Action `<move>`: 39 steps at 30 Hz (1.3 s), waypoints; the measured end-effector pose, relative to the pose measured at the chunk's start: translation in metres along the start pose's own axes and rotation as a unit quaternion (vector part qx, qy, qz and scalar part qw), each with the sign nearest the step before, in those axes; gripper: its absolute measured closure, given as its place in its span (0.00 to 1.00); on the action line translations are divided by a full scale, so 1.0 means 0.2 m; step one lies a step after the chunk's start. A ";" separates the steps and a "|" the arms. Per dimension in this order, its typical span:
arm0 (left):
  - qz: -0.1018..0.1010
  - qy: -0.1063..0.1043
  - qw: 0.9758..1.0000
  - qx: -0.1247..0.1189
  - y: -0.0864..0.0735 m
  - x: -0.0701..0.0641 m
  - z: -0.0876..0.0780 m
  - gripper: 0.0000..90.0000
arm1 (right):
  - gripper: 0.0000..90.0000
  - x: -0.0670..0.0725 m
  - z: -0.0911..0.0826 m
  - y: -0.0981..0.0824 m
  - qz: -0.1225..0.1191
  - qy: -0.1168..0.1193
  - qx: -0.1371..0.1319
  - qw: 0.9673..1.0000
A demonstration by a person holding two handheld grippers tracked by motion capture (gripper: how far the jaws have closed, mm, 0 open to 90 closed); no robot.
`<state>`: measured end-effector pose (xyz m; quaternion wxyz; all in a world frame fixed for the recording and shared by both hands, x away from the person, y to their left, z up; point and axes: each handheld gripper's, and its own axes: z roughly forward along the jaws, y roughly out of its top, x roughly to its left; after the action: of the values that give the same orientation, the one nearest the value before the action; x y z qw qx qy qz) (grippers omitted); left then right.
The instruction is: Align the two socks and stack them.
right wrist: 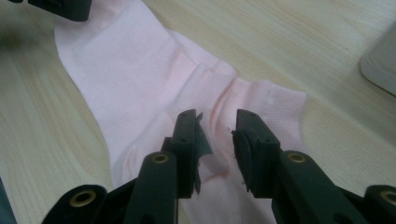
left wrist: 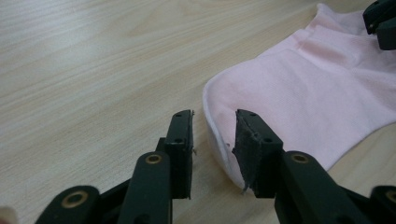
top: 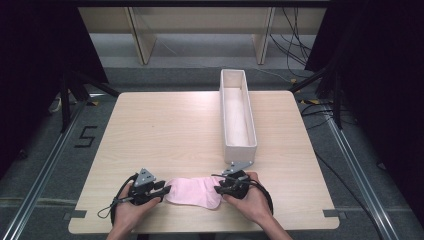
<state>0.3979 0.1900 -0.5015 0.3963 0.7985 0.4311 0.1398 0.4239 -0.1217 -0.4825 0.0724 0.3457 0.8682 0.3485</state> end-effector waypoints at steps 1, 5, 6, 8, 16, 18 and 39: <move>0.002 0.002 1.000 -0.002 0.00 0.00 0.00 0.76 | 0.79 0.01 0.00 0.00 0.011 0.006 0.006 1.000; 0.003 -0.001 1.000 0.001 0.00 -0.01 0.01 0.84 | 0.87 0.01 0.02 0.00 0.003 0.007 0.022 1.000; 0.008 -0.005 1.000 0.002 0.01 -0.01 0.01 0.86 | 0.90 0.01 0.03 0.00 0.000 0.007 0.023 1.000; 0.007 -0.004 1.000 -0.001 0.01 -0.02 0.01 0.90 | 0.92 0.01 0.03 0.00 0.003 0.009 0.024 1.000; 0.008 -0.009 1.000 0.000 0.02 -0.02 -0.03 0.97 | 0.98 0.03 0.00 0.00 0.024 0.009 0.031 0.999; 0.005 -0.010 1.000 -0.010 0.02 -0.04 -0.04 0.97 | 0.99 0.03 -0.01 0.00 0.014 0.016 0.004 1.000; 0.013 -0.023 0.999 -0.032 0.11 -0.11 -0.06 0.96 | 0.99 -0.06 -0.21 0.03 0.026 0.000 -0.016 1.000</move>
<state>0.3910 0.1712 -0.4738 0.4299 0.7939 0.4065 0.1404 0.4196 -0.1499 -0.4483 0.0686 0.3670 0.8533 0.3640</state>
